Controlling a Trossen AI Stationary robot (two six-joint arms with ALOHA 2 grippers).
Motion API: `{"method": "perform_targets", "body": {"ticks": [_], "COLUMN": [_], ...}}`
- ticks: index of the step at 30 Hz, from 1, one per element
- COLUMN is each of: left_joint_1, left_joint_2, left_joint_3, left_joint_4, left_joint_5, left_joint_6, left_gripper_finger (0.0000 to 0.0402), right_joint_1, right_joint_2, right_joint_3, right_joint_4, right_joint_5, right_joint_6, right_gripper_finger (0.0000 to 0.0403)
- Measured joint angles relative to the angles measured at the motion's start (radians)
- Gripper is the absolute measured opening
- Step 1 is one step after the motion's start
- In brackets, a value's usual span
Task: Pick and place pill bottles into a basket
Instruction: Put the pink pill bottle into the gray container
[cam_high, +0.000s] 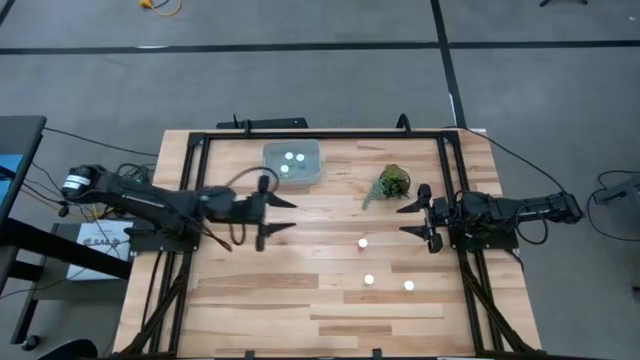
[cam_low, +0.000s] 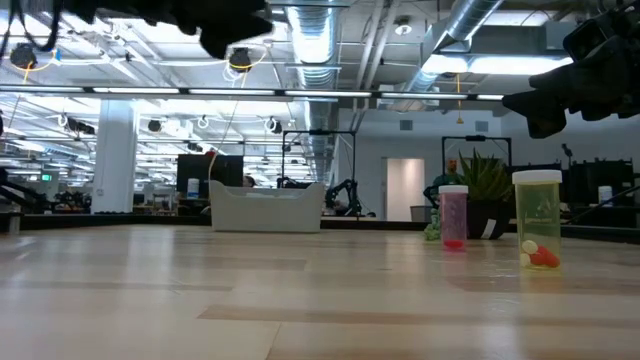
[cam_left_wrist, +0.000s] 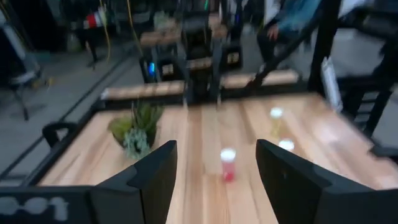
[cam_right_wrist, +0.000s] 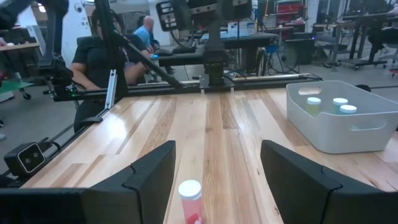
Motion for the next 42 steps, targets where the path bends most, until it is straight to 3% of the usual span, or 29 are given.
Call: {"method": "perform_targets", "body": {"ticks": [10, 21, 27, 30, 37, 42], "left_joint_1": [-0.024, -0.057, -0.066, -0.067, -0.067, -0.066], "left_joint_2": [-0.382, -0.802, -0.991, -1.06, -1.059, -1.057], "left_joint_3": [-0.276, -0.448, -0.482, -0.498, -0.534, -0.578], "left_joint_4": [0.14, 0.051, -0.075, -0.124, -0.164, -0.075], "left_joint_5": [0.044, 0.04, 0.041, 0.04, 0.037, 0.064], "left_joint_6": [-0.022, -0.006, 0.008, 0.032, 0.055, 0.075], "left_gripper_finger": [0.0208, 0.0208, 0.0208, 0.0208, 0.0208, 0.0208], "right_joint_1": [0.0, 0.0, 0.0, 0.0, 0.0, 0.0], "right_joint_2": [0.0, 0.0, 0.0, 0.0, 0.0, 0.0], "right_joint_3": [0.0, 0.0, 0.0, 0.0, 0.0, 0.0], "right_joint_4": [0.0, 0.0, 0.0, 0.0, 0.0, 0.0], "right_joint_5": [0.0, 0.0, 0.0, 0.0, 0.0, 0.0], "right_joint_6": [0.0, 0.0, 0.0, 0.0, 0.0, 0.0], "right_gripper_finger": [0.023, 0.023, 0.023, 0.023, 0.023, 0.023]}}
